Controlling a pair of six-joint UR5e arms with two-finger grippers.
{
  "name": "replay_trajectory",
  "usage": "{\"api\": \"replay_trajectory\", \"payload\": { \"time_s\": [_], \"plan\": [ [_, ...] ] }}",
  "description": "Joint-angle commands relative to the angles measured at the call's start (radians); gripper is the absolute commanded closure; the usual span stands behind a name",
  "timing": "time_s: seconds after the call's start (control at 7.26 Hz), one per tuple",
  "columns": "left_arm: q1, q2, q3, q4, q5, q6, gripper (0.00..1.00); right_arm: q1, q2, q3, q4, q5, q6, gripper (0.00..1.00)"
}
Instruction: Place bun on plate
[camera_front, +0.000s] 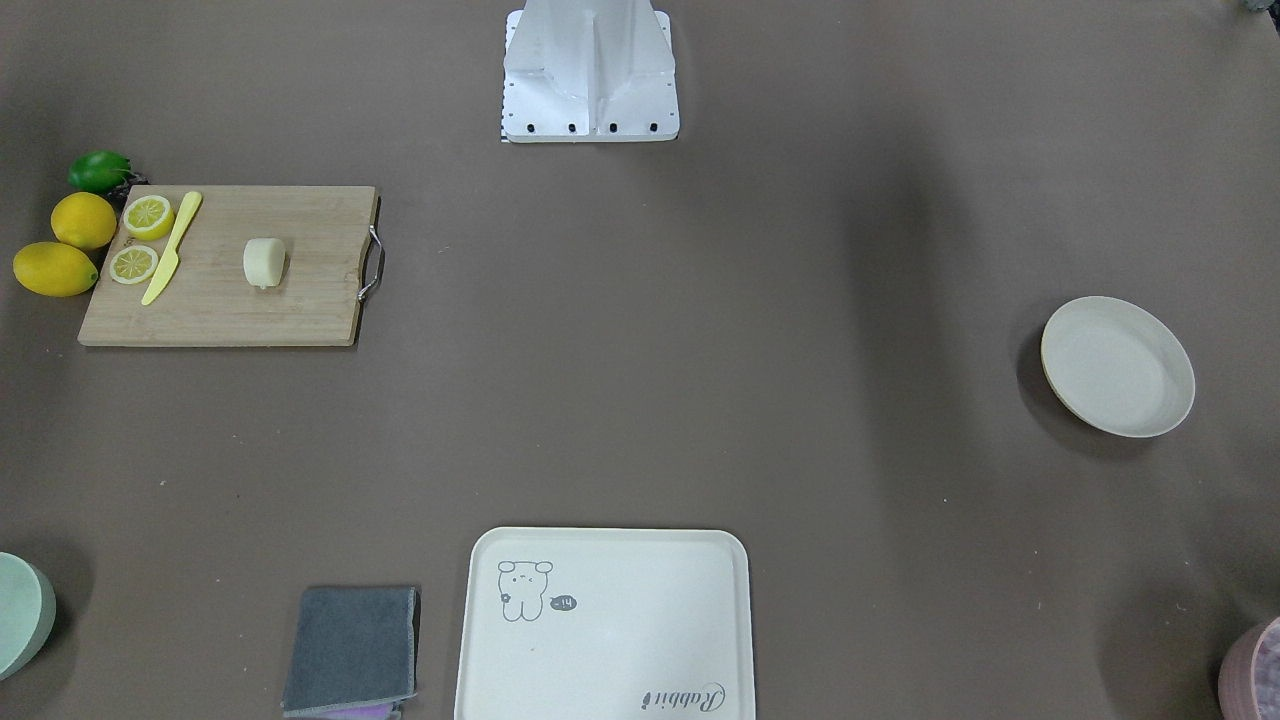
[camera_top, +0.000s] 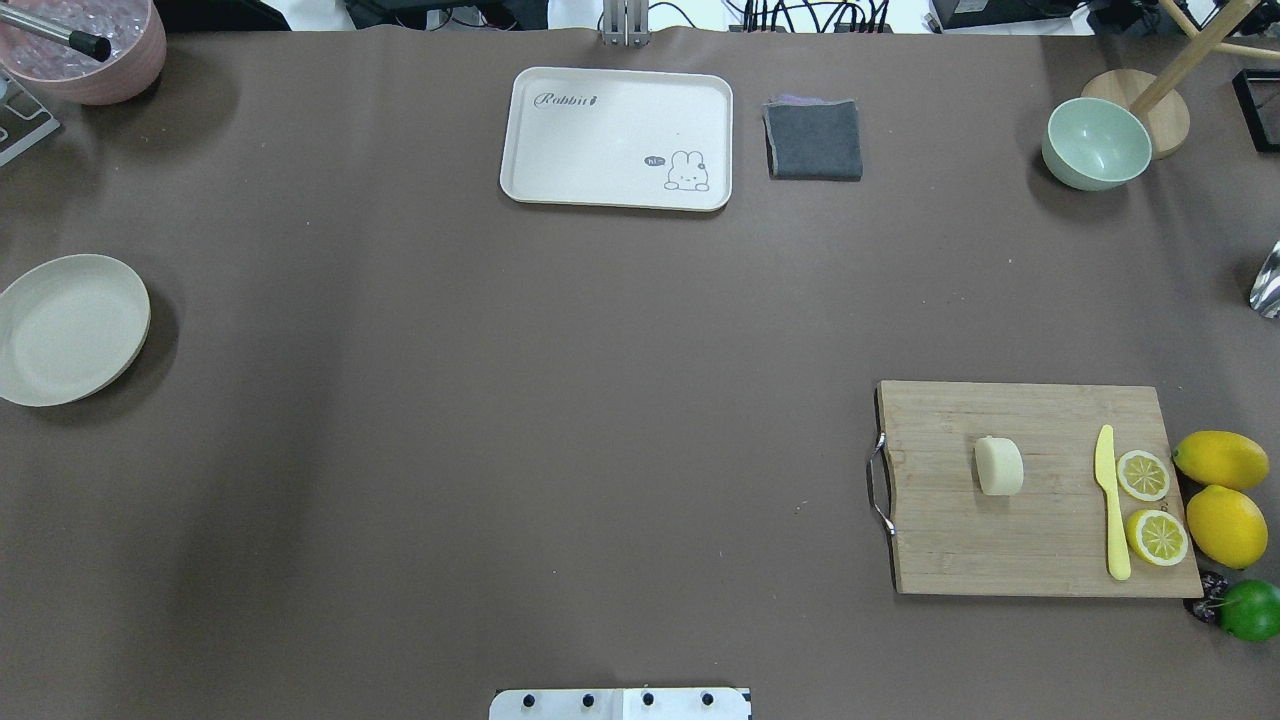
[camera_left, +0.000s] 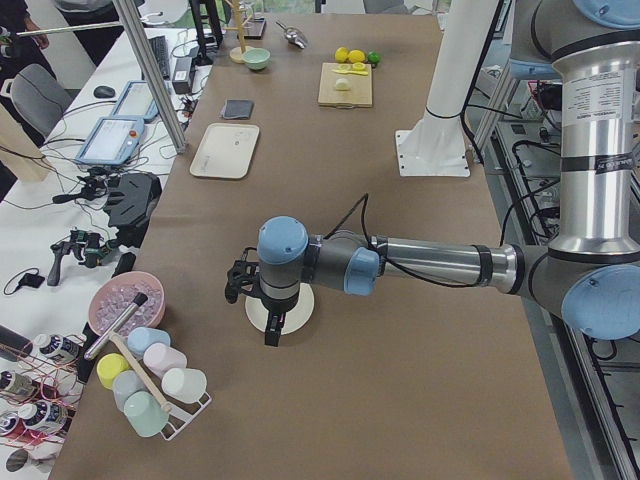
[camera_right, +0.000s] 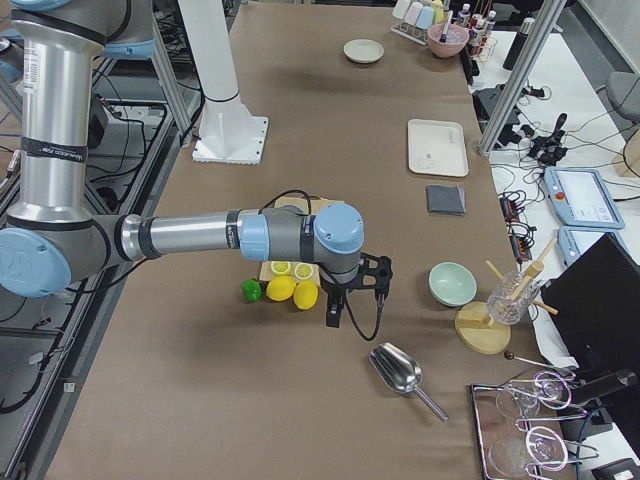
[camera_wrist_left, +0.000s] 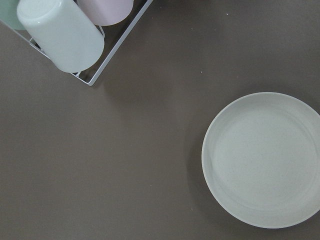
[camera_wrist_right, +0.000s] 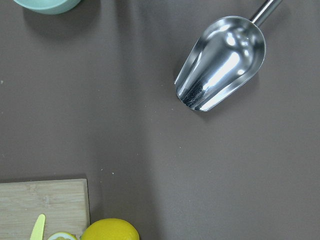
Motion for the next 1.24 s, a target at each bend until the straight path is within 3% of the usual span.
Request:
{"api": "replay_trajectory", "payload": {
  "time_s": [0.0,0.14,0.41,0.83,1.1],
  "plan": [
    [0.000,0.001,0.006,-0.001,0.002,0.007,0.02,0.000,-0.004,0.001,0.000,0.003,-0.002,0.00],
    [0.005,0.000,0.017,-0.018,0.002,0.007,0.02,0.000,-0.004,0.001,0.000,0.006,0.000,0.00],
    [0.009,-0.006,0.134,-0.291,-0.002,-0.004,0.02,0.000,-0.001,0.003,0.000,0.008,0.002,0.00],
    [0.087,-0.082,0.204,-0.377,0.000,-0.046,0.02,0.000,0.002,0.003,0.000,0.006,0.002,0.00],
    [0.115,-0.094,0.282,-0.575,-0.002,-0.125,0.02,0.000,0.005,0.004,0.002,0.004,0.002,0.00]
  ]
}}
